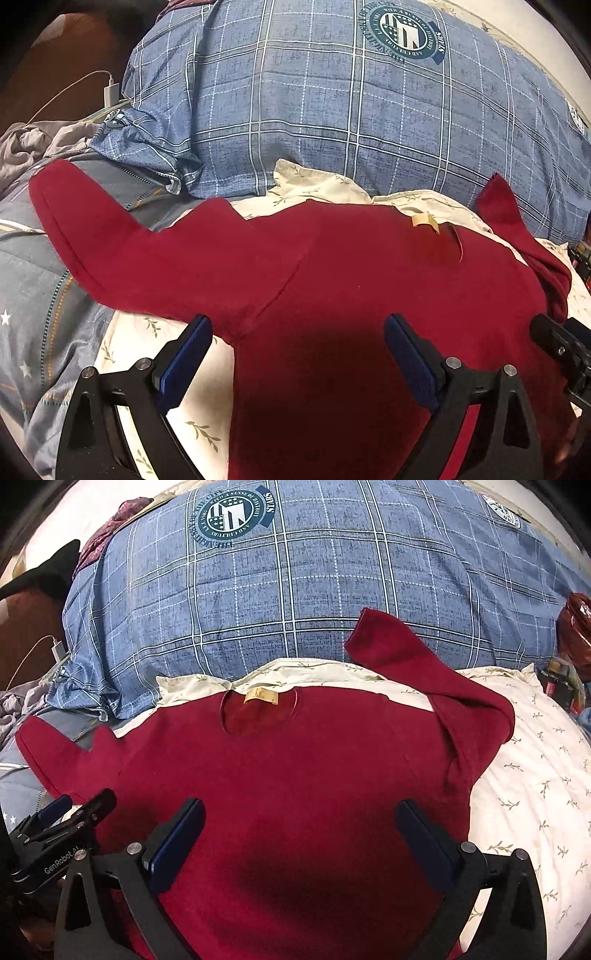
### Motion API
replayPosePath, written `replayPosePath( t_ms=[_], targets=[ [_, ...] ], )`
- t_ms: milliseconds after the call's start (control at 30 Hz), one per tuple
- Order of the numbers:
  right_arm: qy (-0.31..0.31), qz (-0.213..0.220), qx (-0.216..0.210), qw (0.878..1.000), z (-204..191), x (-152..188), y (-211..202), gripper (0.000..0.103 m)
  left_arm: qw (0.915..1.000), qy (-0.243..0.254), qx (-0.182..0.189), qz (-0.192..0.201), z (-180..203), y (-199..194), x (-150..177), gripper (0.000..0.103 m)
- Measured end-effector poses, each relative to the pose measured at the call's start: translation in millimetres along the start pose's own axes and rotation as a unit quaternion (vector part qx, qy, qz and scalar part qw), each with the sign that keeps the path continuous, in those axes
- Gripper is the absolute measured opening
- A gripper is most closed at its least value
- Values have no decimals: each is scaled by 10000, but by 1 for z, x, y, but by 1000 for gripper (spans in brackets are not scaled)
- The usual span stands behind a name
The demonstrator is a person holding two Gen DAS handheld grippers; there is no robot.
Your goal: Fold small clothes
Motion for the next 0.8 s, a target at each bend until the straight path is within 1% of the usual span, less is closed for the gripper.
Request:
replayPosePath(
  t_ms=[200, 467, 800],
  targets=[
    [21, -55, 45, 10000, 0, 1, 2, 103, 9999, 74, 23, 73, 1, -3, 3, 94],
    [25, -211, 94, 9997, 2, 6, 11, 103, 9999, 162, 3, 52, 6, -2, 6, 94],
    [-31, -259, 90, 9996, -1, 10, 14, 103, 9998, 207, -60, -3, 7, 3, 6, 94]
  ],
)
Point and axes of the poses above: each gripper's, at about its wrist camera, not at the fingertips, and y roughly the way its jaws point, z to its right, x to its underside, the point moved 10 cm from there along y, roughly the way its jaws point, and after that the axes turned 3 degrees about -z, right-handed, at the moved point
